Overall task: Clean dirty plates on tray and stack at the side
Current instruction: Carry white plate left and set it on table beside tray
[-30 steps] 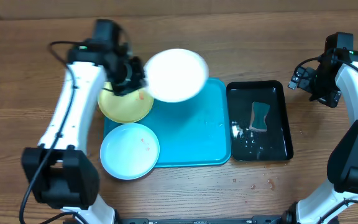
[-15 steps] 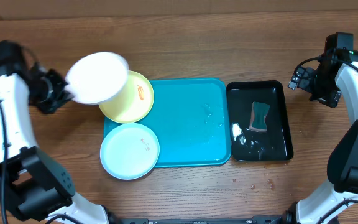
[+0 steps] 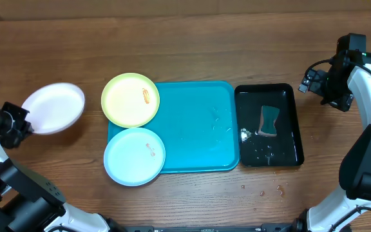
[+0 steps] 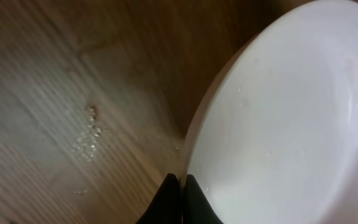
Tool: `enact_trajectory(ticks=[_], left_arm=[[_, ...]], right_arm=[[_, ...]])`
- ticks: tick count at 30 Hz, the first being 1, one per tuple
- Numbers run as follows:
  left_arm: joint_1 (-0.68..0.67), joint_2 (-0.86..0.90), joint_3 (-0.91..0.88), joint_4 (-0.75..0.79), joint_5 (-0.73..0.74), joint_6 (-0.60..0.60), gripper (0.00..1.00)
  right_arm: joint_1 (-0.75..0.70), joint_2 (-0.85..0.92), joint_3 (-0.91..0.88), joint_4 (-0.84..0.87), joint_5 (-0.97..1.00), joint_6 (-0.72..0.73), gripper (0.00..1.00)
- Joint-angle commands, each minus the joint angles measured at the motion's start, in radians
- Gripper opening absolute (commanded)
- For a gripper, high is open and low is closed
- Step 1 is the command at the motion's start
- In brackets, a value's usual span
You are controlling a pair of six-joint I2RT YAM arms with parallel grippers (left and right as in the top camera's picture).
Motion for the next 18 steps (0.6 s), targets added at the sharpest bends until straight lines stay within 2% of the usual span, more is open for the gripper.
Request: enact_trajectory(ticks=[1,6,12,18], left_arm=[[-0.009,0.006,-0.064,0.027,-0.086,-0.044,0.04],[-0.018,0.006,-0.163,0.103,-0.138,-0.043,0.04],[-0.036,0.006,-0.286,0.214,-0.129,-0.033,0.04],[-0.06,0.006,-0.319,0.26,-0.129,-0.021,0.04]], right_arm=[[-0.004,-0.016,0.017,0.004,-0.001,0.007,1.0],[-0.004,-0.016,0.017,0.004,-0.001,0.007,1.0],[-0.005,-0.016,0.017,0.004,-0.001,0.007,1.0],[-0.005,-0.016,0.017,0.004,-0.001,0.007,1.0]])
